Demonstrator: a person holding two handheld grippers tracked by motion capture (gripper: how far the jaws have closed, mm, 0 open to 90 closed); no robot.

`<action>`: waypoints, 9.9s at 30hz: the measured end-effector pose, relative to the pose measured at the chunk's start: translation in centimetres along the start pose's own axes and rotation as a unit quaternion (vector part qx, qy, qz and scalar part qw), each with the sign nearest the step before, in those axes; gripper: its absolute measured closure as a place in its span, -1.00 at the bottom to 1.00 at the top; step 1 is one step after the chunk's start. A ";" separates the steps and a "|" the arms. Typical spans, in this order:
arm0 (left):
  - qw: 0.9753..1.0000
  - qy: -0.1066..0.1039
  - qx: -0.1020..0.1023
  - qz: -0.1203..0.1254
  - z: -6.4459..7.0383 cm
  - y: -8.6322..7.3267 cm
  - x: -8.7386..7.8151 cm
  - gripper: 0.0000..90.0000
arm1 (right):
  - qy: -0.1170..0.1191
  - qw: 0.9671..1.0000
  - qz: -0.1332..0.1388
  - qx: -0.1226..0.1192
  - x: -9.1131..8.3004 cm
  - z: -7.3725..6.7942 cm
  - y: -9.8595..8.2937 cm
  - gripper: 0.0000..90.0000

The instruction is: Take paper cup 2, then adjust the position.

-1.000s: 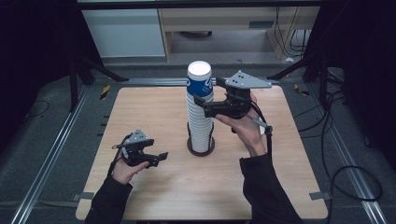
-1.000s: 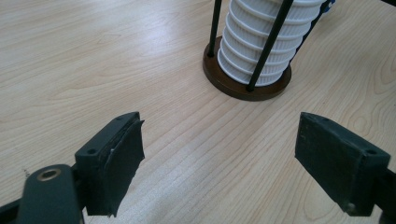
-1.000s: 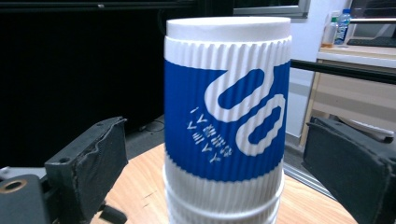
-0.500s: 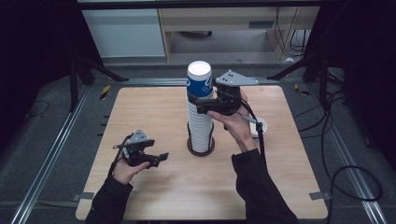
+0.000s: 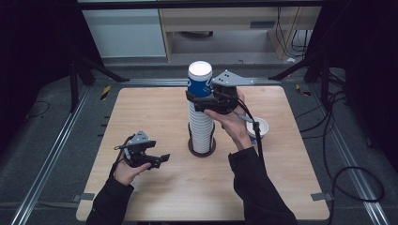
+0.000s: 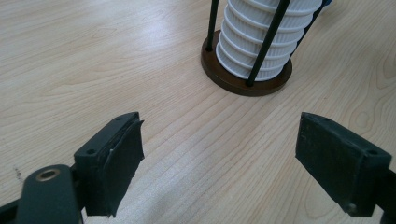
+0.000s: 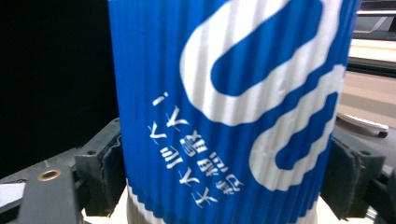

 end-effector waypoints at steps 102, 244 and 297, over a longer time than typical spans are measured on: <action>1.000 0.006 0.013 0.019 1.0 0.6 0.0 -0.40 | -0.036 0.997 -0.054 -0.048 -13.5 5.0 -7.0 -0.53; 0.979 -0.144 0.018 0.144 6.1 5.0 -2.3 -0.44 | 0.159 0.970 -0.158 -0.091 -7.7 -3.2 -15.3 -0.86; 0.954 -0.263 0.061 0.133 10.7 4.9 -0.4 -0.44 | 0.304 0.941 -0.143 -0.024 -6.8 -5.7 -17.3 -0.68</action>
Point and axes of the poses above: each handheld gripper's, and its own axes: x roughly forward along the jaws, y roughly out of its top, z roughly to its right, the point moved 5 cm from there along x, roughly forward along the jaws, and after that the axes turned 4 degrees about -y, right-handed, at the moved point
